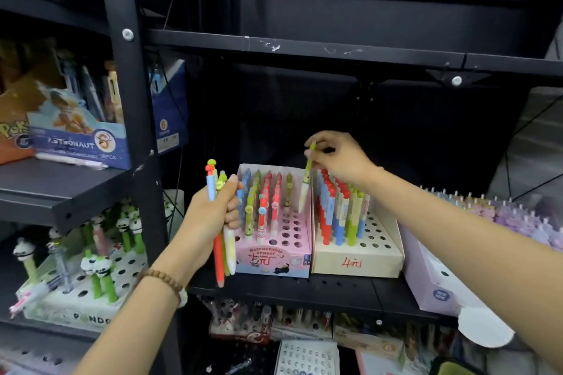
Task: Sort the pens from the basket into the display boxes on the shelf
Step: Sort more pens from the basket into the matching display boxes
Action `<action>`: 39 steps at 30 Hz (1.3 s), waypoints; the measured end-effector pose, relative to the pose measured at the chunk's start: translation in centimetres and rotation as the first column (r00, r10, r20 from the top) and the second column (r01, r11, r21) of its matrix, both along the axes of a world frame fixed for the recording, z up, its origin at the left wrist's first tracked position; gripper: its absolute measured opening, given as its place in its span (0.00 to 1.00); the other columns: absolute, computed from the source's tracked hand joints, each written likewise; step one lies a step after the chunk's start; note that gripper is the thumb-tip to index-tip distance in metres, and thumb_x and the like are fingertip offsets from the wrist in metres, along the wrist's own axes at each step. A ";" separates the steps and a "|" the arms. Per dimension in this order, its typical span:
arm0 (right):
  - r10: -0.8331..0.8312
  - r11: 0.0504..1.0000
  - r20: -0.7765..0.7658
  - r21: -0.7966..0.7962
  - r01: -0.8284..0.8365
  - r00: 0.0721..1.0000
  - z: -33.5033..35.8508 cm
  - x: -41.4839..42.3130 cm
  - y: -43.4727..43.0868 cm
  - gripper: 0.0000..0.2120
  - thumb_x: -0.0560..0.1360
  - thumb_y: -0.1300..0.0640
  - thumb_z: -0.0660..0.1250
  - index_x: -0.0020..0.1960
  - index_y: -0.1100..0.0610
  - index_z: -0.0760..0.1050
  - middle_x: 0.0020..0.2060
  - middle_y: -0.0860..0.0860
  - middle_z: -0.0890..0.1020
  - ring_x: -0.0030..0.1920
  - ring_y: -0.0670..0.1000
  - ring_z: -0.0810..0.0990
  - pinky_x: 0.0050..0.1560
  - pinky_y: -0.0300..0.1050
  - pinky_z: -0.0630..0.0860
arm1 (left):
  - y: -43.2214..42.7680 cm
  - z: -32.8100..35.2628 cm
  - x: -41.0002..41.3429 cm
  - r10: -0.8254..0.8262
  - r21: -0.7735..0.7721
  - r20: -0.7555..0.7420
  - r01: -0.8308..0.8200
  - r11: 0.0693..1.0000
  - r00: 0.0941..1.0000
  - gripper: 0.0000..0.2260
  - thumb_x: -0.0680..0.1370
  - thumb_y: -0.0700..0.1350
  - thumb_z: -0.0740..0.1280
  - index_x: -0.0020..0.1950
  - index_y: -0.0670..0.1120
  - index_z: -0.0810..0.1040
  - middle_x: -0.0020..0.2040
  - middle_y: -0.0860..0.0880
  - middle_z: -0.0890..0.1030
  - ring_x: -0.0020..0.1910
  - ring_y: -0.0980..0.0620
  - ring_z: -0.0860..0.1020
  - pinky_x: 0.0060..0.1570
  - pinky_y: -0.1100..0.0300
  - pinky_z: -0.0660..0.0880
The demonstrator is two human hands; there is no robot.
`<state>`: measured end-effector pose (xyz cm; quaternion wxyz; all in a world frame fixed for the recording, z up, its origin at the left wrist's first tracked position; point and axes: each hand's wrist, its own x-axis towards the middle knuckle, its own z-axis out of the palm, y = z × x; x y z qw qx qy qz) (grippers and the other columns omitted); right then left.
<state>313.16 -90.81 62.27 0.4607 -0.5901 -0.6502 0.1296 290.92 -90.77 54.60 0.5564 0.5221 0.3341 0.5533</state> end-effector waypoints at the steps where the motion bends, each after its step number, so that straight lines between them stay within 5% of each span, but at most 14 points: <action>1: -0.004 1.000 0.025 -0.023 0.005 1.000 -0.5 0.0 0.8 0.08 0.75 0.60 0.69 0.53 0.59 0.77 0.47 0.55 0.81 0.43 0.48 0.80 0.44 0.35 0.77 | 0.3 0.2 0.3 -0.016 -0.006 0.032 0.016 1.000 0.999 0.11 0.79 0.51 0.62 0.47 0.43 0.76 0.24 0.56 0.65 0.21 0.59 0.63 0.21 0.67 0.64; 6: -0.013 0.997 0.085 -0.076 0.019 0.996 -2.5 0.1 3.5 0.06 0.73 0.56 0.72 0.49 0.53 0.78 0.45 0.52 0.82 0.49 0.49 0.80 0.55 0.43 0.76 | 1.8 0.7 1.4 -0.052 -0.013 0.141 0.054 0.998 0.989 0.11 0.79 0.51 0.63 0.45 0.44 0.76 0.24 0.56 0.66 0.21 0.59 0.63 0.21 0.68 0.65; 14: -0.045 0.993 0.143 -0.100 0.060 0.989 -3.0 0.7 4.7 0.13 0.74 0.58 0.71 0.58 0.58 0.79 0.48 0.52 0.80 0.49 0.45 0.78 0.49 0.36 0.75 | 3.0 0.2 1.5 -0.053 -0.040 0.165 0.061 0.997 0.985 0.12 0.79 0.53 0.62 0.43 0.45 0.75 0.24 0.56 0.65 0.21 0.59 0.63 0.21 0.67 0.66; 17: 0.005 0.985 0.148 -0.170 0.020 0.989 -3.1 0.3 4.7 0.13 0.75 0.59 0.69 0.58 0.61 0.78 0.47 0.55 0.83 0.44 0.49 0.83 0.52 0.42 0.79 | 3.1 0.0 1.7 -0.073 -0.054 0.163 0.083 0.995 0.984 0.13 0.79 0.53 0.61 0.43 0.44 0.71 0.25 0.55 0.67 0.22 0.58 0.67 0.23 0.65 0.69; 21: -0.005 0.990 0.233 -0.138 0.038 0.972 -2.9 -0.4 4.8 0.03 0.74 0.60 0.71 0.45 0.60 0.79 0.40 0.56 0.85 0.42 0.51 0.84 0.50 0.45 0.80 | 2.8 -0.3 1.9 -0.121 -0.019 0.100 0.123 0.992 0.988 0.15 0.79 0.54 0.61 0.38 0.46 0.66 0.26 0.55 0.66 0.23 0.59 0.64 0.23 0.67 0.67; 27: 0.003 0.977 0.444 -0.193 0.092 0.896 -2.6 -0.6 4.5 0.07 0.76 0.56 0.68 0.50 0.57 0.83 0.44 0.50 0.84 0.44 0.46 0.80 0.51 0.44 0.78 | 1.9 -0.4 1.7 -0.176 -0.007 0.104 0.178 0.984 0.979 0.13 0.80 0.51 0.60 0.48 0.41 0.71 0.31 0.50 0.76 0.27 0.56 0.74 0.28 0.66 0.73; 30: 0.030 0.997 0.217 -0.076 -0.013 0.976 -1.4 -1.7 2.9 0.09 0.78 0.55 0.65 0.50 0.56 0.82 0.44 0.50 0.84 0.39 0.43 0.80 0.45 0.40 0.79 | 0.9 -0.3 1.8 -0.106 0.035 0.024 0.105 0.994 0.994 0.17 0.75 0.55 0.64 0.52 0.41 0.76 0.39 0.49 0.85 0.34 0.52 0.83 0.32 0.65 0.78; 33: 0.221 0.952 -0.103 -0.194 -0.238 0.970 -0.3 -2.7 0.4 0.12 0.77 0.47 0.64 0.45 0.52 0.83 0.38 0.48 0.85 0.33 0.42 0.80 0.34 0.33 0.76 | 0.0 0.2 2.8 -0.096 0.035 -0.042 0.098 0.995 0.994 0.23 0.67 0.61 0.67 0.52 0.44 0.78 0.39 0.50 0.85 0.30 0.55 0.81 0.29 0.66 0.75; 39: 0.310 0.834 -0.279 -0.378 -0.401 0.909 -0.8 -2.3 -2.0 0.11 0.77 0.51 0.66 0.53 0.56 0.82 0.38 0.49 0.83 0.38 0.42 0.80 0.40 0.35 0.77 | -0.7 1.0 5.5 -0.144 -0.050 -0.051 0.141 0.989 0.988 0.20 0.74 0.59 0.64 0.48 0.42 0.78 0.29 0.50 0.82 0.21 0.59 0.73 0.22 0.67 0.71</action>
